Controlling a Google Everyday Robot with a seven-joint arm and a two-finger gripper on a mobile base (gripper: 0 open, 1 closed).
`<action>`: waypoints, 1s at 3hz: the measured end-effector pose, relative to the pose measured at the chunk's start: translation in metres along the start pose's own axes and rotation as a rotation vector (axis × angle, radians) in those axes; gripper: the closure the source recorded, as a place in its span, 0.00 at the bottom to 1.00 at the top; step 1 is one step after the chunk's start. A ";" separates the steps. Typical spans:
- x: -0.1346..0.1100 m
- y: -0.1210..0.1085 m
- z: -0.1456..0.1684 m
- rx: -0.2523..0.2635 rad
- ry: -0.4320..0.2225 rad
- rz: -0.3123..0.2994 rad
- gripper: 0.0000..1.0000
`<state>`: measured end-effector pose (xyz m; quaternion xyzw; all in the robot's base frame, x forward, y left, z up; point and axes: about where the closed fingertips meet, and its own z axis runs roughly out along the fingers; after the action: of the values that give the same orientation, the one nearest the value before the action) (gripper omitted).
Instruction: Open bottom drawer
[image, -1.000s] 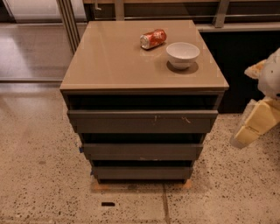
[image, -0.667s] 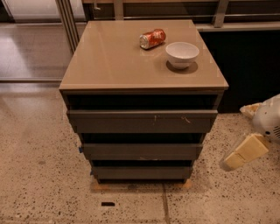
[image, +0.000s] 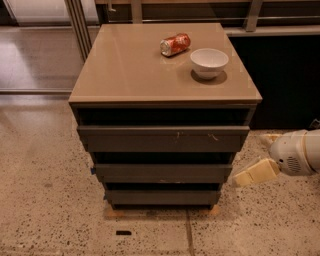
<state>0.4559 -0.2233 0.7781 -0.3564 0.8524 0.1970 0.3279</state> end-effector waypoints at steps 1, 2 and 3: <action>0.000 0.000 -0.001 0.004 0.004 -0.006 0.17; 0.000 0.000 -0.001 0.004 0.004 -0.006 0.41; 0.000 0.000 -0.001 0.004 0.004 -0.006 0.64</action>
Offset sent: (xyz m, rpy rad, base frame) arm -0.0003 -0.0003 0.0010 -0.0075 -0.0022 0.0018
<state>0.4557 -0.2236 0.7790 -0.3587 0.8525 0.1938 0.3272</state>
